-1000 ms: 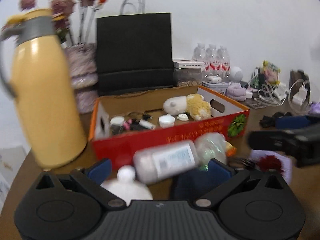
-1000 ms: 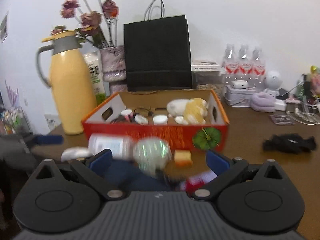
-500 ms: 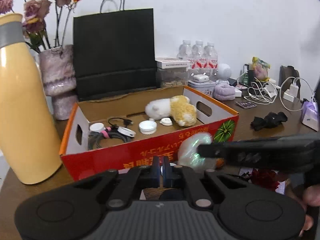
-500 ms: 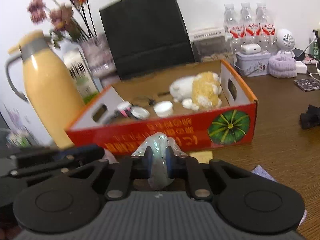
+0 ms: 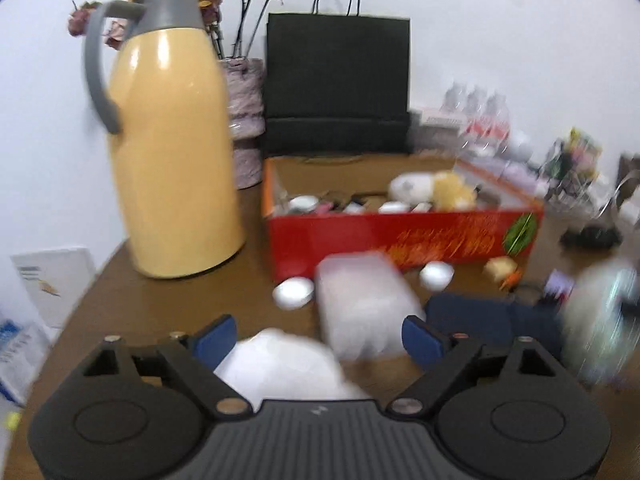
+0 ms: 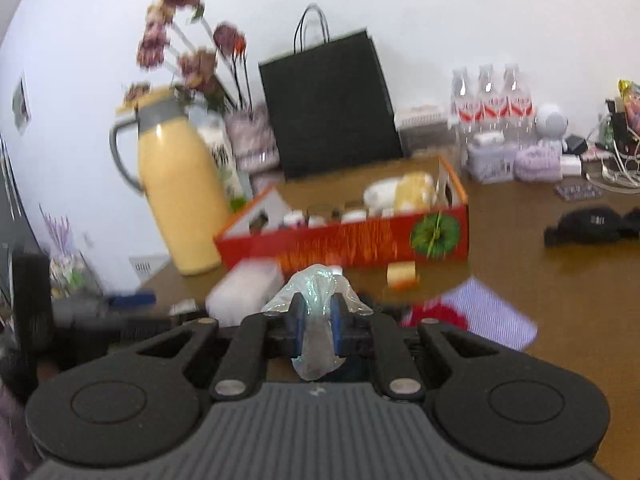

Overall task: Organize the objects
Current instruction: 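Grasp the clear plastic bag with the right gripper while the left gripper grasps the white plastic container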

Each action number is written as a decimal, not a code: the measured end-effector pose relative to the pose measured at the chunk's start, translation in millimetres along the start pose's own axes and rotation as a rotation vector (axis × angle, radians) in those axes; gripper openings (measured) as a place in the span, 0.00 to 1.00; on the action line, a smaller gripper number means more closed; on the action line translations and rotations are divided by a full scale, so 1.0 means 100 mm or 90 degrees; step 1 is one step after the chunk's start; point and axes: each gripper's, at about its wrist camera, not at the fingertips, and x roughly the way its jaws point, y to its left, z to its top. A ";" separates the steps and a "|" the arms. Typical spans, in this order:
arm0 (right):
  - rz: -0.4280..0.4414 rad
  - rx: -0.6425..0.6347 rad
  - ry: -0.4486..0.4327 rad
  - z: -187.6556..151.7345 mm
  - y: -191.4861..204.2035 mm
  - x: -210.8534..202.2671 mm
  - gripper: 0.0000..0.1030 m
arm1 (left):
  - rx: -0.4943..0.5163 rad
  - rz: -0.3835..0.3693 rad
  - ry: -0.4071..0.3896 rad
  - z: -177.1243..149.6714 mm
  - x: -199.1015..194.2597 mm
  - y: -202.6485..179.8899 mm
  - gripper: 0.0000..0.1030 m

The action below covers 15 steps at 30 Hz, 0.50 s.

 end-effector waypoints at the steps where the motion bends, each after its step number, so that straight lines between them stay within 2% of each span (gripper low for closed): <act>1: 0.001 0.002 0.009 -0.03 0.01 0.03 0.13 | -0.008 -0.033 0.001 0.05 0.07 -0.03 0.88; 2: 0.001 0.001 0.014 -0.06 0.04 0.05 0.13 | -0.013 -0.064 0.014 0.12 0.18 -0.06 0.88; 3: -0.003 -0.004 0.018 -0.09 0.06 0.05 0.13 | -0.014 -0.065 0.038 0.18 0.31 -0.10 0.87; 5: -0.019 -0.027 0.019 -0.15 0.11 0.02 0.13 | -0.005 -0.013 0.063 0.25 0.54 -0.20 0.85; 6: -0.024 -0.039 0.023 -0.20 0.13 0.00 0.13 | 0.022 0.022 0.063 0.26 0.61 -0.26 0.80; 7: -0.028 -0.047 0.029 -0.25 0.15 -0.02 0.13 | 0.047 0.044 0.066 0.24 0.64 -0.32 0.74; 8: -0.030 -0.052 0.040 -0.32 0.16 -0.04 0.13 | 0.052 0.039 0.072 0.22 0.66 -0.34 0.63; 12: -0.036 -0.050 0.081 -0.58 0.14 -0.11 0.13 | 0.014 0.019 0.076 0.20 0.47 -0.36 0.62; 15: -0.033 -0.044 0.091 -0.69 0.13 -0.23 0.12 | 0.014 0.006 0.010 0.19 0.00 -0.44 0.62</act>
